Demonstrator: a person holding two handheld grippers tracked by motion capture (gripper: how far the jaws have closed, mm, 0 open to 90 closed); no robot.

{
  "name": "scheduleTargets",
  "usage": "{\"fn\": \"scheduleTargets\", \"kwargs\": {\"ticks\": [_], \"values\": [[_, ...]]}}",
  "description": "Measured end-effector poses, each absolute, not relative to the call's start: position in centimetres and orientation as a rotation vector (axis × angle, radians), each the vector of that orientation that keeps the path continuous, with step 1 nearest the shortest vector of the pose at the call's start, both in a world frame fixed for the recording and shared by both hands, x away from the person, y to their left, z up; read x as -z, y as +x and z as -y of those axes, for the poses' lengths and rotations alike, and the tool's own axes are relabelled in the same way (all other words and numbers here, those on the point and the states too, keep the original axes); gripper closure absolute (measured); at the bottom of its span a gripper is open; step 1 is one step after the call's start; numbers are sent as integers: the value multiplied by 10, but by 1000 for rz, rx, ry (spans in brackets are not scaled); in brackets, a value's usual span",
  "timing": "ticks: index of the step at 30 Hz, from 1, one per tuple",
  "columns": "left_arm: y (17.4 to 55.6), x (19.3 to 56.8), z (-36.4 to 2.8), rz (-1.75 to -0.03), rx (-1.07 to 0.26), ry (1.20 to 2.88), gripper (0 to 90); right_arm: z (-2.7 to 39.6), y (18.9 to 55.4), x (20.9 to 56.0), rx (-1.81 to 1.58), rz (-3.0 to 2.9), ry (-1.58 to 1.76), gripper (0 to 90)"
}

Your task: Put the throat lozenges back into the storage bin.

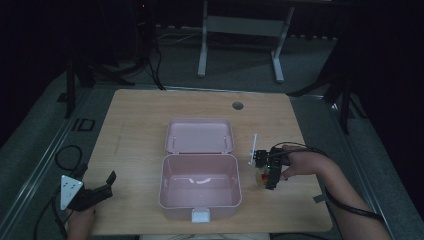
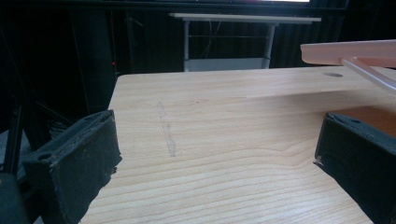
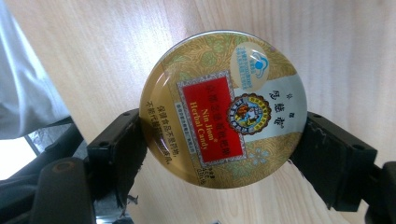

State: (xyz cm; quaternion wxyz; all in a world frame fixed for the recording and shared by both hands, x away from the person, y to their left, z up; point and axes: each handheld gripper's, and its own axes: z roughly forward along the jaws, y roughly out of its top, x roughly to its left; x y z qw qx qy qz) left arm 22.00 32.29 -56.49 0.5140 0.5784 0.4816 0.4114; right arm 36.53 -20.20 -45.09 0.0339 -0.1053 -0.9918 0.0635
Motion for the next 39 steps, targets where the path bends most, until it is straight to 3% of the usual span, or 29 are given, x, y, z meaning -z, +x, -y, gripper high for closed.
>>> {"fn": "scheduleTargets", "kwargs": {"ticks": [18,39], "values": [[220,565,-323,-1160,-989,1389,3,207,352,378,-159,3106,-336,205],[220,565,-323,-1160,-980,1383,3,147,345,365,-101,3133,-150,206]]}}
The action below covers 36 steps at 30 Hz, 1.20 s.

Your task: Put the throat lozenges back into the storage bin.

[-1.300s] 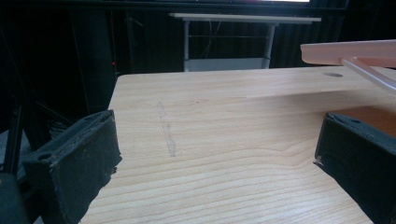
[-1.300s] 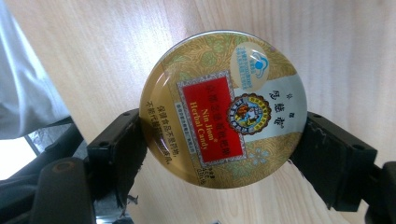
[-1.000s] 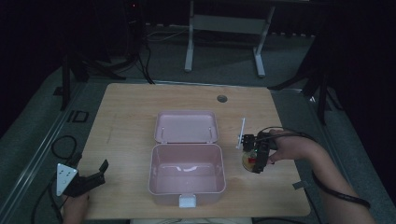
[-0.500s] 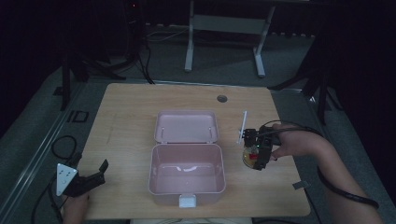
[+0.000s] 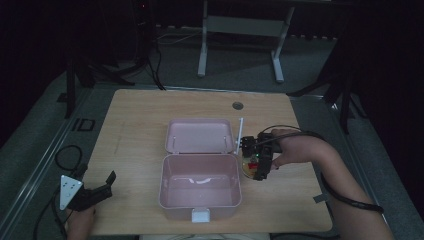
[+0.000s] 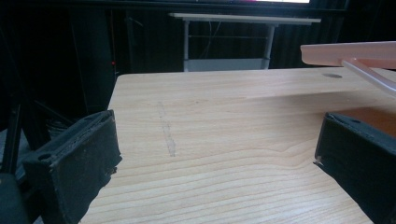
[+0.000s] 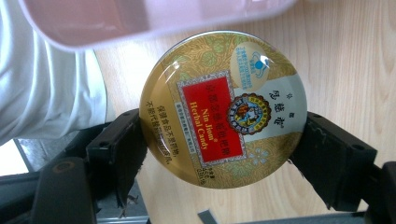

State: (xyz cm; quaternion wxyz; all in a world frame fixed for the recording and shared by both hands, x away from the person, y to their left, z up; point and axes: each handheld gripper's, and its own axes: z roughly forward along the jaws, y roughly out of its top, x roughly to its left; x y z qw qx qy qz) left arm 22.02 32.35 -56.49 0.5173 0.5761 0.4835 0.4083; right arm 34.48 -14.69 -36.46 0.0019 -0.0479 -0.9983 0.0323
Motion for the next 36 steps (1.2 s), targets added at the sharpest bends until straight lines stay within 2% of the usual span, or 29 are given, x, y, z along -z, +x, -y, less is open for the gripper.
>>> {"fn": "scheduleTargets", "kwargs": {"ticks": [19,36], "values": [[220,565,-324,-1157,-972,1378,3,80,329,369,-74,3113,89,206],[220,565,-325,-1155,-967,1379,3,59,325,416,-100,3071,248,206]]}}
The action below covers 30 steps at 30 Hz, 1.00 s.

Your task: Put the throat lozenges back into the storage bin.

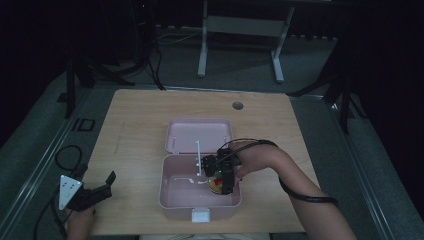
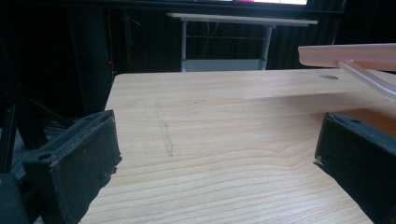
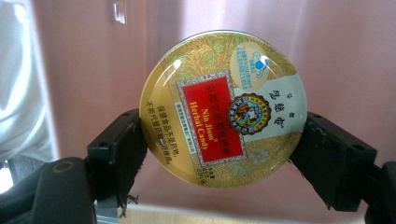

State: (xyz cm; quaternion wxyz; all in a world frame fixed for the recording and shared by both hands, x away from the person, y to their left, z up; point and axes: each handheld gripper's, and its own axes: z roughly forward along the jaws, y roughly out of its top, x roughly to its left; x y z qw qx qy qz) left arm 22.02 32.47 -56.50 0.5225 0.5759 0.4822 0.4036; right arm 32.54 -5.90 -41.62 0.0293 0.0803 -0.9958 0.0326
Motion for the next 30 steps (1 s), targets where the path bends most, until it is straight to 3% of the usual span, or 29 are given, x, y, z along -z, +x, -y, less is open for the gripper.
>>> {"fn": "scheduleTargets", "kwargs": {"ticks": [30], "values": [[220,565,-325,-1153,-952,1377,3,52,332,493,-255,2989,217,203]]}}
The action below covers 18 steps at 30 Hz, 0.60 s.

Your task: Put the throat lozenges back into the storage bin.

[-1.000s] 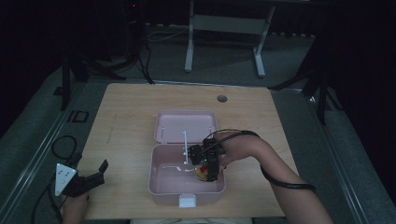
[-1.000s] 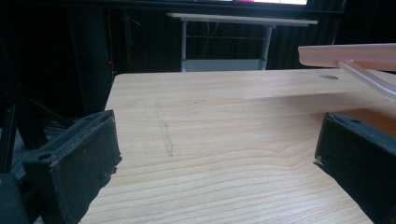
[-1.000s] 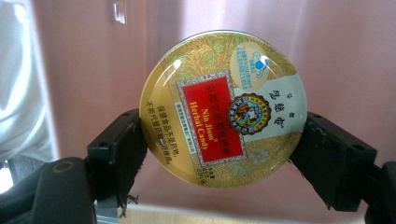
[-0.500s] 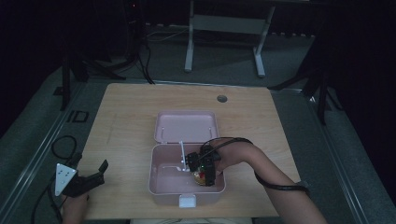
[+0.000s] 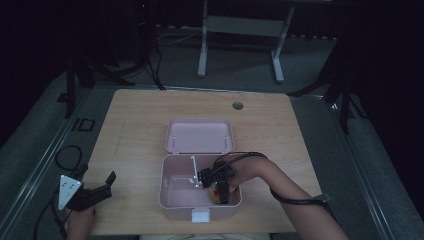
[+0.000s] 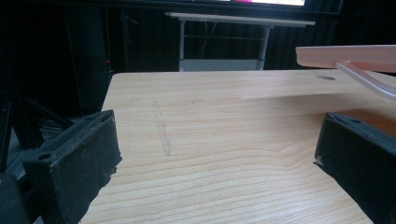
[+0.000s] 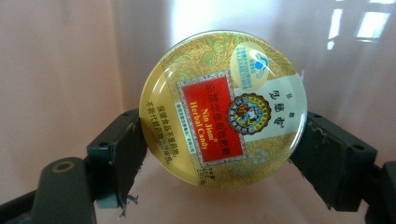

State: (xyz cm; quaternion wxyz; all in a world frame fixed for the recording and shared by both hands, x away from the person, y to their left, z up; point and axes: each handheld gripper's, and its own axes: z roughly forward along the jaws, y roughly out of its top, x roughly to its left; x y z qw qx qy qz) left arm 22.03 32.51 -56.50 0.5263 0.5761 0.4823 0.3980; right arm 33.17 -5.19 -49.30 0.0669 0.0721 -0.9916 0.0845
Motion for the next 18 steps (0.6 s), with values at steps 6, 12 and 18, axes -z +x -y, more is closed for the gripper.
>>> {"fn": "scheduleTargets", "kwargs": {"ticks": [6,12,18], "values": [[220,565,-325,-1152,-952,1377,4,52,331,496,-264,2979,226,201],[220,565,-325,-1152,-952,1379,3,52,332,491,-250,2979,199,194],[220,565,-325,-1154,-952,1379,4,56,332,471,-177,3009,202,193]]}}
